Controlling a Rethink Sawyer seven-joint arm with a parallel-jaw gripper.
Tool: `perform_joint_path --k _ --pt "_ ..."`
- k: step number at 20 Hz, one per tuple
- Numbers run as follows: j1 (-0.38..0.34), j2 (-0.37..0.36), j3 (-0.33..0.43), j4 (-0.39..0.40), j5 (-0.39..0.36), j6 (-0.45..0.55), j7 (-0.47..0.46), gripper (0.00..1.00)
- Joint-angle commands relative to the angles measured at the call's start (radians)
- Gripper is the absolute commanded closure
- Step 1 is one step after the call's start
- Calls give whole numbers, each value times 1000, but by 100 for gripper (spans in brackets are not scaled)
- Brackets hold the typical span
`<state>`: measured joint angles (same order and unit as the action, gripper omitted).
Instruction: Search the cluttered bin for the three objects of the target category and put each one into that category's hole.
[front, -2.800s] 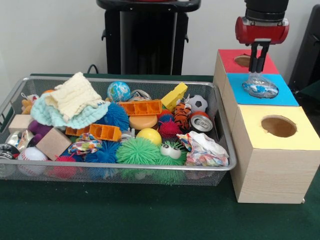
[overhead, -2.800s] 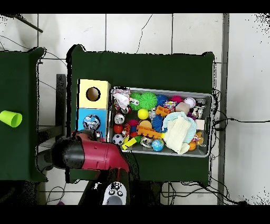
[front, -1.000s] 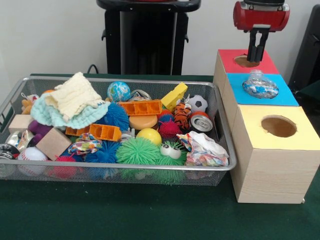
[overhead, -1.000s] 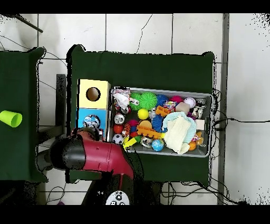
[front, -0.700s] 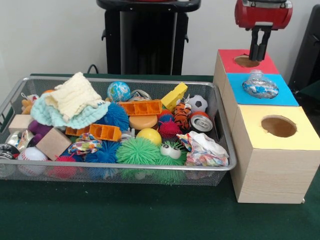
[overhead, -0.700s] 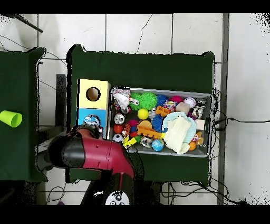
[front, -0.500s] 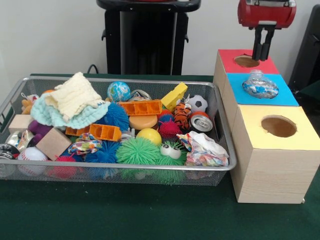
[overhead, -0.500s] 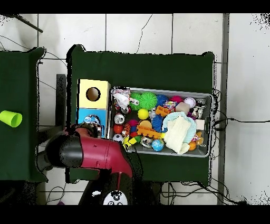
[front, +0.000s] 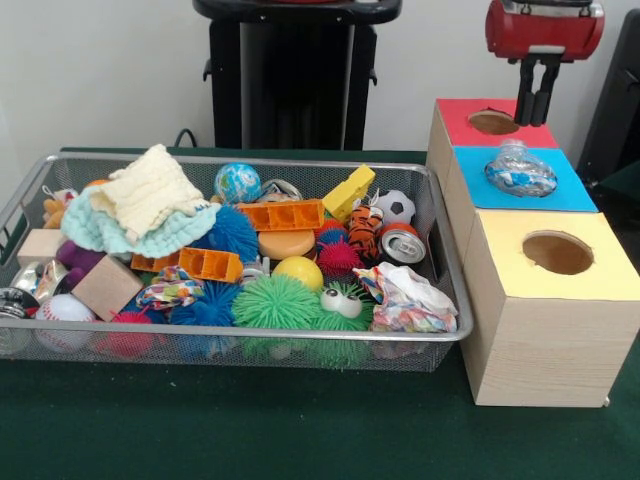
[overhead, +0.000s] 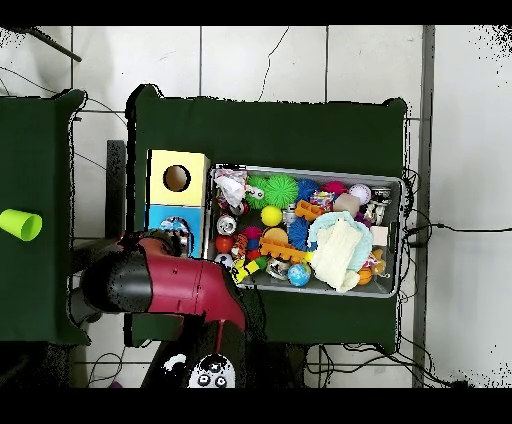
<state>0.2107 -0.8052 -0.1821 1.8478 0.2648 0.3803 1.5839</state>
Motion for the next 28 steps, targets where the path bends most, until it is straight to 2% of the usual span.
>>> perform_joint_path --k 1,12,28 --pt "-28 76 41 -10 31 -25 233 100" --pt "-74 78 80 36 15 -96 204 100" --pt "-38 94 68 19 42 -89 249 100"
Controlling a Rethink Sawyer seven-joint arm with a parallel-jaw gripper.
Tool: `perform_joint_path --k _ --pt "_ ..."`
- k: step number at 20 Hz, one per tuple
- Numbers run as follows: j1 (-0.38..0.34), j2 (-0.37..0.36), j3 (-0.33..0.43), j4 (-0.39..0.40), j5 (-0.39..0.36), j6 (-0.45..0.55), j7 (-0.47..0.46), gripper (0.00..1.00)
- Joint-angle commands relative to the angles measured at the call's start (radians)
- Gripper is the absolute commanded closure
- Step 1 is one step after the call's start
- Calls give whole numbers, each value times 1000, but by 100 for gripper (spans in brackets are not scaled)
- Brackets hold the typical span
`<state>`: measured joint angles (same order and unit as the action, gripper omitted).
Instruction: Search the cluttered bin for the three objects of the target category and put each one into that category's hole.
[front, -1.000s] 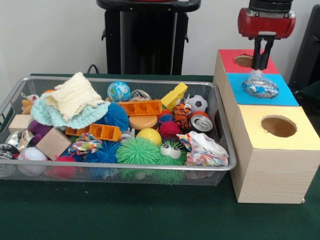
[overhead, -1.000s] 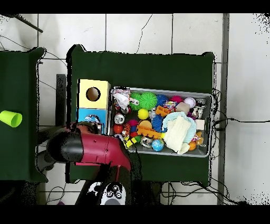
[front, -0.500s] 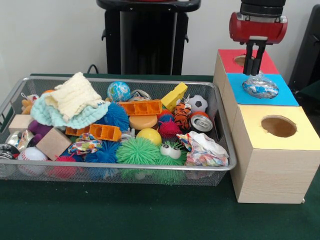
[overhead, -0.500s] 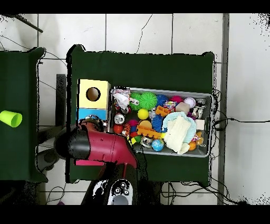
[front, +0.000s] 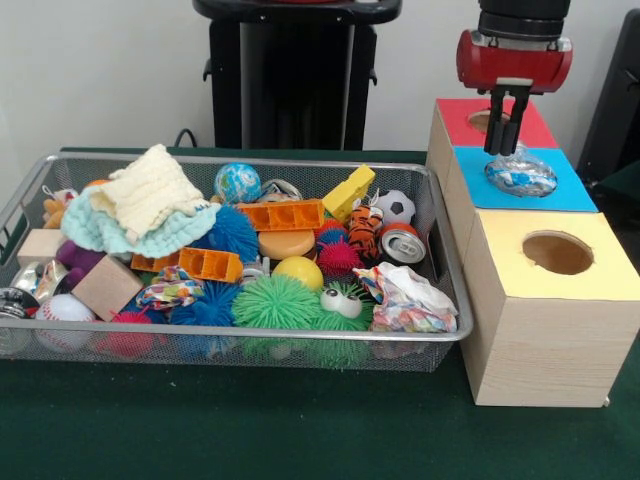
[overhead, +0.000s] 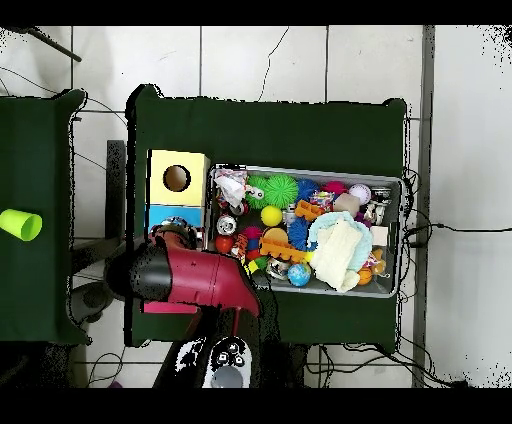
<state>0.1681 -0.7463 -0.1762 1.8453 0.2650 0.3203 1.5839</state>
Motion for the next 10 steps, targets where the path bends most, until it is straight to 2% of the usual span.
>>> perform_joint_path --k 1,10 --pt "8 37 61 20 44 -28 251 100" --pt "14 43 62 17 52 -36 257 100"
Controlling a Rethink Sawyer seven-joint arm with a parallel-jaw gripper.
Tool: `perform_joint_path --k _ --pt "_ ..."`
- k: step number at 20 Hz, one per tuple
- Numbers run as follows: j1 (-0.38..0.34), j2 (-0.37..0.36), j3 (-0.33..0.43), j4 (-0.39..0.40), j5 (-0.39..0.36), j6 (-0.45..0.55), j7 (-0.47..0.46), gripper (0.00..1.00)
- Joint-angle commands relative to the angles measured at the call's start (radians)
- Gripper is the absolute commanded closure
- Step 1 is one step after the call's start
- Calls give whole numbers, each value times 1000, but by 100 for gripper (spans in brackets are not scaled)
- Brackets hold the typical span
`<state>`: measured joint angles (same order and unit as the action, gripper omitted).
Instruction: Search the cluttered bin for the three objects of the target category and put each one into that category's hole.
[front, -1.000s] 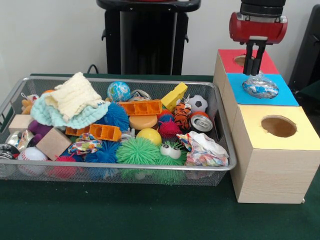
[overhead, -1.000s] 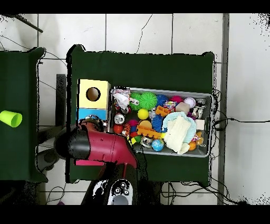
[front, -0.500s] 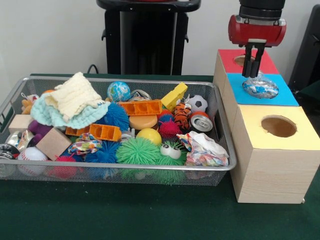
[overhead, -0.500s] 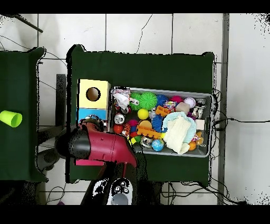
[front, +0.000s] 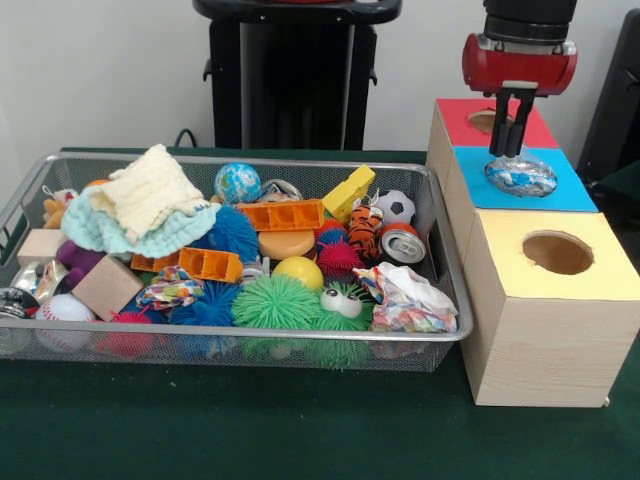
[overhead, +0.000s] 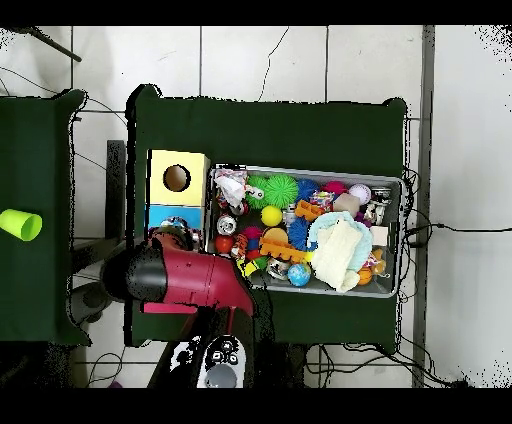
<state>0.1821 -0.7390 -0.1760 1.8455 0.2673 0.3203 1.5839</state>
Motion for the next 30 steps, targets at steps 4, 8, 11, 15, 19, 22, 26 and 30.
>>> perform_joint_path --k 4,8,11,15,19,22,26,30 --pt "12 37 55 3 60 -20 267 100" --pt "19 41 48 -3 64 -16 266 100" --pt "21 43 47 1 69 -22 264 100" --pt "27 43 46 3 76 -23 266 100" --pt "22 50 51 8 77 -38 258 100" --pt "17 64 56 8 74 -61 252 100" --pt "4 72 64 17 68 -86 243 100" --pt "-9 78 78 27 67 -108 238 100"
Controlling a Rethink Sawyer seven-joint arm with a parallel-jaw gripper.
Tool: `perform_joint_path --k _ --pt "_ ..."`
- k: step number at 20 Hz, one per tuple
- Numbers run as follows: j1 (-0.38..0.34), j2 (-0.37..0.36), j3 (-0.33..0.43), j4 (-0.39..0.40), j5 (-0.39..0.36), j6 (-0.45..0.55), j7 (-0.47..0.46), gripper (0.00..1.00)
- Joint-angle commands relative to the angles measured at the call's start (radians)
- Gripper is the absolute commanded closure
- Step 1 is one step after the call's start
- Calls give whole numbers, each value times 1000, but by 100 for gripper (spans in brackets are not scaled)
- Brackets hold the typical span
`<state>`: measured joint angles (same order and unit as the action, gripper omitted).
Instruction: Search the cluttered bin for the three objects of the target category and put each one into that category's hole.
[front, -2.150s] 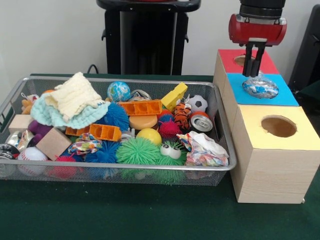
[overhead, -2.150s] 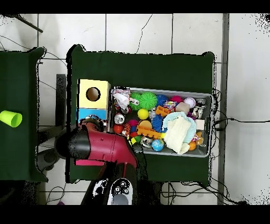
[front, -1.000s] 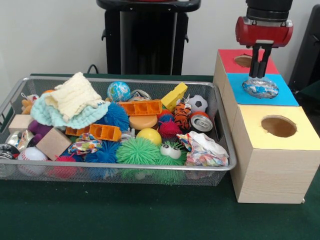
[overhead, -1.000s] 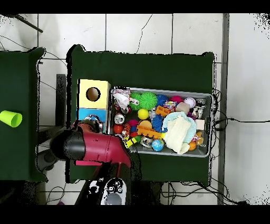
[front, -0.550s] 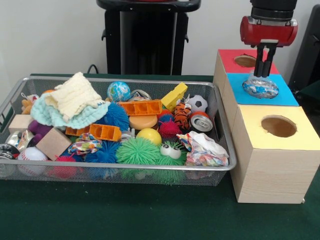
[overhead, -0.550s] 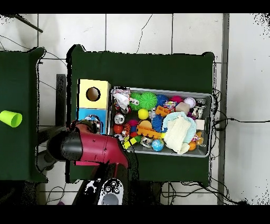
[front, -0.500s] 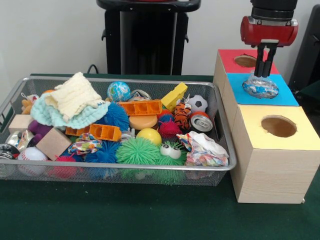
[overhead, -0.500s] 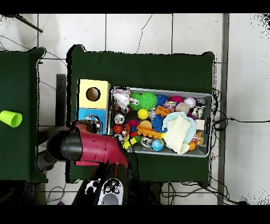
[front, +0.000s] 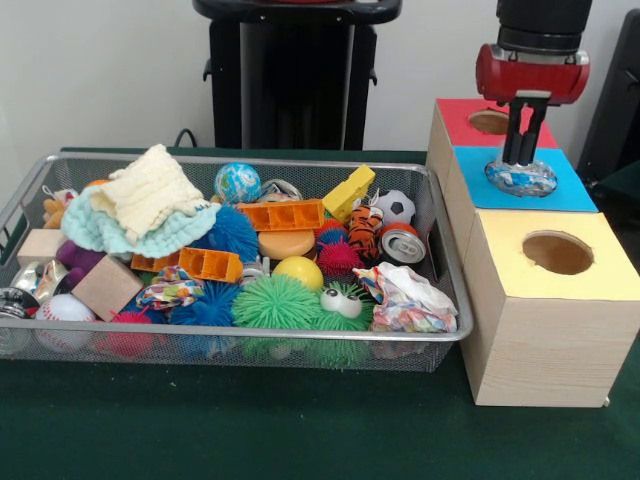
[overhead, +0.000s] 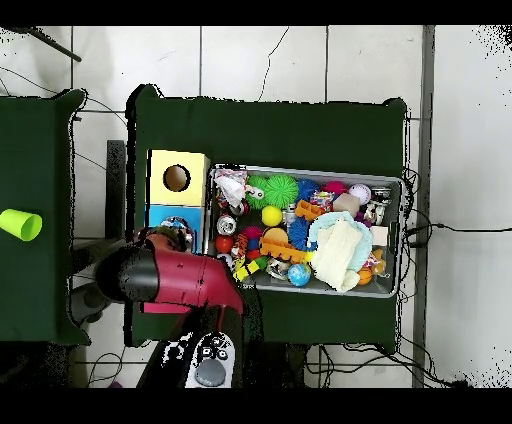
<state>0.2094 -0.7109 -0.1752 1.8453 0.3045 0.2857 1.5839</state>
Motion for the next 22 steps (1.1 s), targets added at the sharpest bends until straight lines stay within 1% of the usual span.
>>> perform_joint_path --k 1,9,17,22 --pt "-37 51 78 27 30 -77 237 100" --pt "-58 74 96 27 26 -99 225 100" --pt "-46 107 90 17 35 -115 241 100" --pt "-36 137 80 -7 38 -120 244 100"
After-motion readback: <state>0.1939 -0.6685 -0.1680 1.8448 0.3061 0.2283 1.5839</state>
